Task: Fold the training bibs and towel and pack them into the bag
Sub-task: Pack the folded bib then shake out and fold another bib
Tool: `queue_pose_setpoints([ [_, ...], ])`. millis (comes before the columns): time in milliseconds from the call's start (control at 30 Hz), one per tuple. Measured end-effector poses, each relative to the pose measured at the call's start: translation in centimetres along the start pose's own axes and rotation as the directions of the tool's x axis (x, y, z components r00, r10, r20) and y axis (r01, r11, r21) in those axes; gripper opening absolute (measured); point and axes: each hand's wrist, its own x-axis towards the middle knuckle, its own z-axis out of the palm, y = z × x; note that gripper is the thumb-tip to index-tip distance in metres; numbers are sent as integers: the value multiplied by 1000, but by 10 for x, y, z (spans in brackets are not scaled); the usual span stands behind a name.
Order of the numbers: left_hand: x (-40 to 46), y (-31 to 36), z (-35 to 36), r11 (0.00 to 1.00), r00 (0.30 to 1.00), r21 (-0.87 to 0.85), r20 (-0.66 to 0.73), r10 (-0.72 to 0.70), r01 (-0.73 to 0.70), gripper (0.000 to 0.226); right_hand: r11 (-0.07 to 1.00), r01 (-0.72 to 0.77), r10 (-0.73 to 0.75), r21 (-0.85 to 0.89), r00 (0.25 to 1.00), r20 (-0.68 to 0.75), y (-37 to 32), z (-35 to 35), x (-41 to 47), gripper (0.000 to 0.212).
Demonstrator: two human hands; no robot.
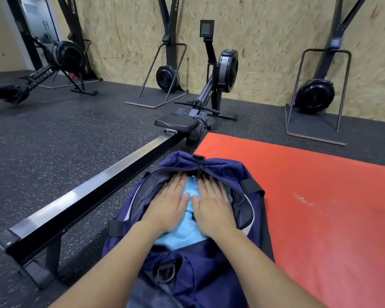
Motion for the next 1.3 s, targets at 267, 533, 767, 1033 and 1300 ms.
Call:
queue_pose_setpoints([
  [267, 0, 19, -15, 997, 996, 19, 42, -80, 80, 87, 997, 46, -41, -63, 995, 87, 5, -2, 8, 85],
  [533, -27, 51, -63, 982, 991, -132, 16, -134, 135, 80, 976, 89, -108, 198, 990, 87, -15, -66, -17, 59],
  [767, -54, 137, -126, 983, 998, -182, -52, -32, 22, 69, 977, 93, -96, 190, 995, 10, -5, -153, -58, 58],
  [1033, -79, 260, -169, 976, 977, -145, -164, 138, -162, 56, 989, 63, -49, 134, 993, -106, 40, -274, -144, 60],
  [1300, -119, 398, -136, 911, 924, -169, -137, 356, -376, 62, 995, -34, 51, 97, 983, -179, 115, -349, -273, 60],
])
